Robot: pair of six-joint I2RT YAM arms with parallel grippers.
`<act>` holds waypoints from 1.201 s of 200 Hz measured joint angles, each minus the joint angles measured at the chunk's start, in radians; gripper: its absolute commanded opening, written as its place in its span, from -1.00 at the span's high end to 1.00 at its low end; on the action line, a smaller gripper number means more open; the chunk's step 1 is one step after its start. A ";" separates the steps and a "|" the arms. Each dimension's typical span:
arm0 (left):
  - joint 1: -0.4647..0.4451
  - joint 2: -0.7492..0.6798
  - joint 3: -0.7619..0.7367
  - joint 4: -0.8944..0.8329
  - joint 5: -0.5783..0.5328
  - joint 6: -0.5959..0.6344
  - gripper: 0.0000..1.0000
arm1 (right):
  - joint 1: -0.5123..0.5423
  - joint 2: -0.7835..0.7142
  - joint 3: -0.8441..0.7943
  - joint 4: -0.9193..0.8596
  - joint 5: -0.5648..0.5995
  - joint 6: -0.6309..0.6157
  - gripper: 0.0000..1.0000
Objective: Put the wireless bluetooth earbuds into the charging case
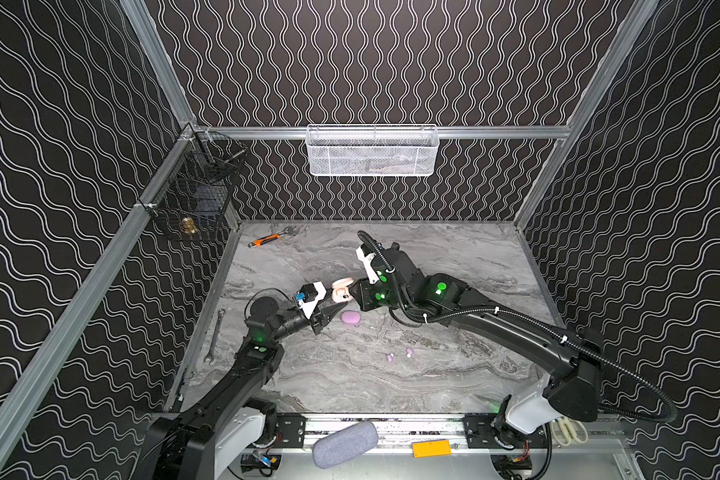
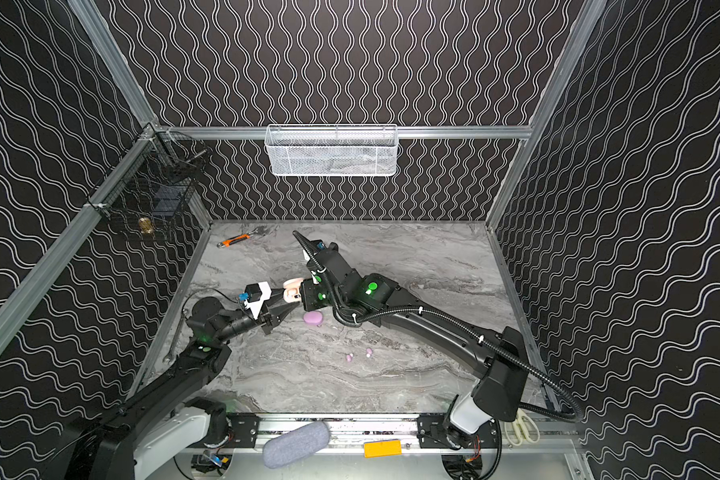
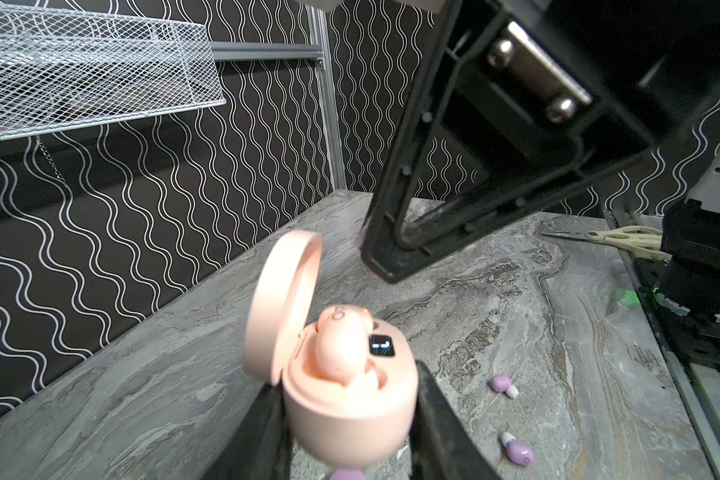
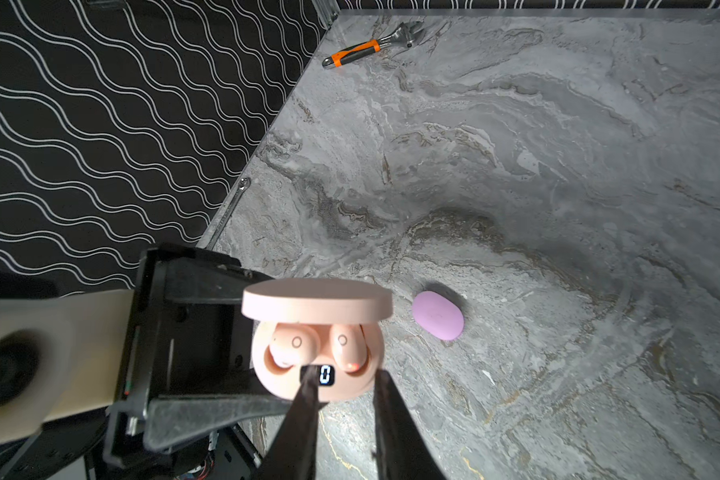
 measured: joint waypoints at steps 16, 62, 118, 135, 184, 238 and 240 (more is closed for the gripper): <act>0.000 0.000 -0.002 0.000 -0.003 0.000 1.00 | 0.000 0.008 0.000 0.014 -0.024 0.008 0.31; 0.000 -0.003 -0.008 0.003 -0.037 0.009 1.00 | 0.000 0.000 -0.006 0.061 -0.077 0.048 0.23; 0.000 -0.011 -0.014 0.011 -0.085 0.050 1.00 | 0.000 0.029 0.028 0.072 -0.111 0.079 0.42; 0.000 -0.013 -0.014 0.014 -0.091 0.052 1.00 | 0.000 0.047 0.040 0.071 -0.119 0.082 0.42; 0.000 -0.017 -0.017 0.016 -0.115 0.056 1.00 | -0.004 0.068 0.050 0.069 -0.130 0.085 0.38; 0.000 -0.019 -0.019 0.015 -0.119 0.059 1.00 | -0.025 0.074 0.048 0.072 -0.149 0.093 0.39; 0.000 -0.019 -0.019 0.015 -0.119 0.060 1.00 | -0.026 0.075 0.048 0.072 -0.150 0.093 0.39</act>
